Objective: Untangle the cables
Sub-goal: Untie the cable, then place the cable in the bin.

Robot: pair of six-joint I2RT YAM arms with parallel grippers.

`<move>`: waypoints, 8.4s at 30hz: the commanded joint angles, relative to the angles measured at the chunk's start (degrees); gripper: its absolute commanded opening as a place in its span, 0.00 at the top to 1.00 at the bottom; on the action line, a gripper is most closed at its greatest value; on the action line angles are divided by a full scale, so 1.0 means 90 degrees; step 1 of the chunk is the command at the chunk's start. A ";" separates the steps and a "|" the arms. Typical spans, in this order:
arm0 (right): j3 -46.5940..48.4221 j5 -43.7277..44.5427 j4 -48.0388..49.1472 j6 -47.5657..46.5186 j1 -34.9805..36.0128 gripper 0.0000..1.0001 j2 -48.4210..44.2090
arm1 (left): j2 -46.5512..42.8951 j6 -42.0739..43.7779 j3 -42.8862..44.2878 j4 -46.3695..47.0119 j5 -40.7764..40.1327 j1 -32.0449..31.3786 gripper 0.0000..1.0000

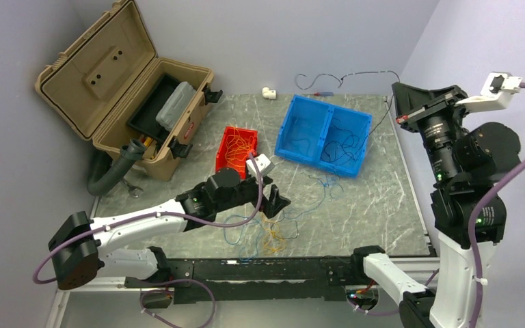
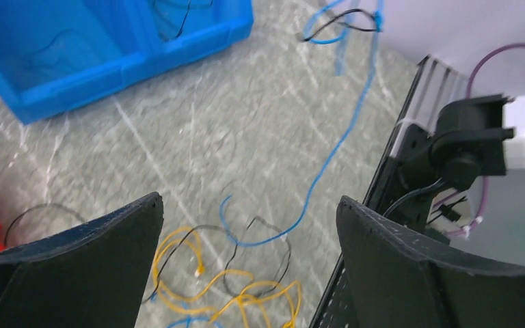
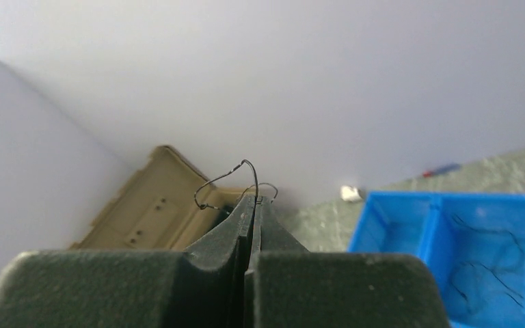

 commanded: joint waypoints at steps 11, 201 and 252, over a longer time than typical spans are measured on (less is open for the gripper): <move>0.0163 -0.0923 0.1803 0.1062 0.0000 1.00 0.0155 | 0.0783 0.0175 -0.0433 0.3171 0.0115 -0.0321 0.01; -0.8676 0.3819 0.6783 -0.3484 0.4465 1.00 -0.0203 | -0.3947 0.0006 0.1516 -0.5708 -0.2603 0.1732 1.00; -0.7439 0.0888 0.1092 -0.0321 0.1719 0.00 -0.0918 | -0.2913 0.0768 0.1909 -0.5036 -0.0236 0.1734 1.00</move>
